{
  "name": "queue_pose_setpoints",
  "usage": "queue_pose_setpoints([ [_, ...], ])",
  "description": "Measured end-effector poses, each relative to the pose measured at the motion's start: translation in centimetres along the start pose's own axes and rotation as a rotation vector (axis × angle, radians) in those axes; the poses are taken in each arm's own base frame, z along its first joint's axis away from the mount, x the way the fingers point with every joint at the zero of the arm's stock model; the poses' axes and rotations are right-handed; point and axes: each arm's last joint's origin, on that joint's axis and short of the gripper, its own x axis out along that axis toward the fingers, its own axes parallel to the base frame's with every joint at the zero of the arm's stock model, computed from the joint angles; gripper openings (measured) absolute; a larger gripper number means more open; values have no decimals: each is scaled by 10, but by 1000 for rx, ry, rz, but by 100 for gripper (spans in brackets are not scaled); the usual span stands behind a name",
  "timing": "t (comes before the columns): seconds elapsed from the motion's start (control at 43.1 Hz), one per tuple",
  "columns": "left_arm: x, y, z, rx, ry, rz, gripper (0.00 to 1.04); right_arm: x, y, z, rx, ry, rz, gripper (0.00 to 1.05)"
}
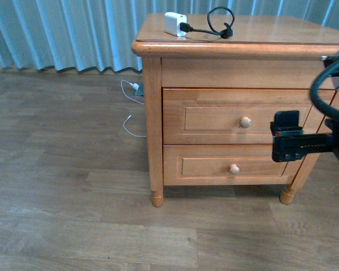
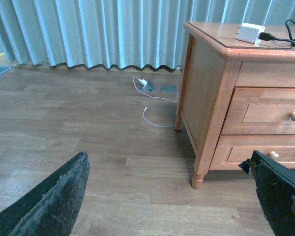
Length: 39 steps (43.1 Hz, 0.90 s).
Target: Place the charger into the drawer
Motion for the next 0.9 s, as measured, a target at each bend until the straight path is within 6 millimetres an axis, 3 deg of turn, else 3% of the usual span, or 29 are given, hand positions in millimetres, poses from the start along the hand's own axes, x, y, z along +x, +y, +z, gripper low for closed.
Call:
queue_pose_setpoints([
  [0.603,0,0,0,0,0,0,99,134,19,-23,-7,0,-8,97],
  [0.718,0,0,0,0,0,0,99,151,15,-24,6,-11,-25,97],
  [0.904,0,0,0,0,0,0,99,160,10,-20,20,-32,-43,97],
])
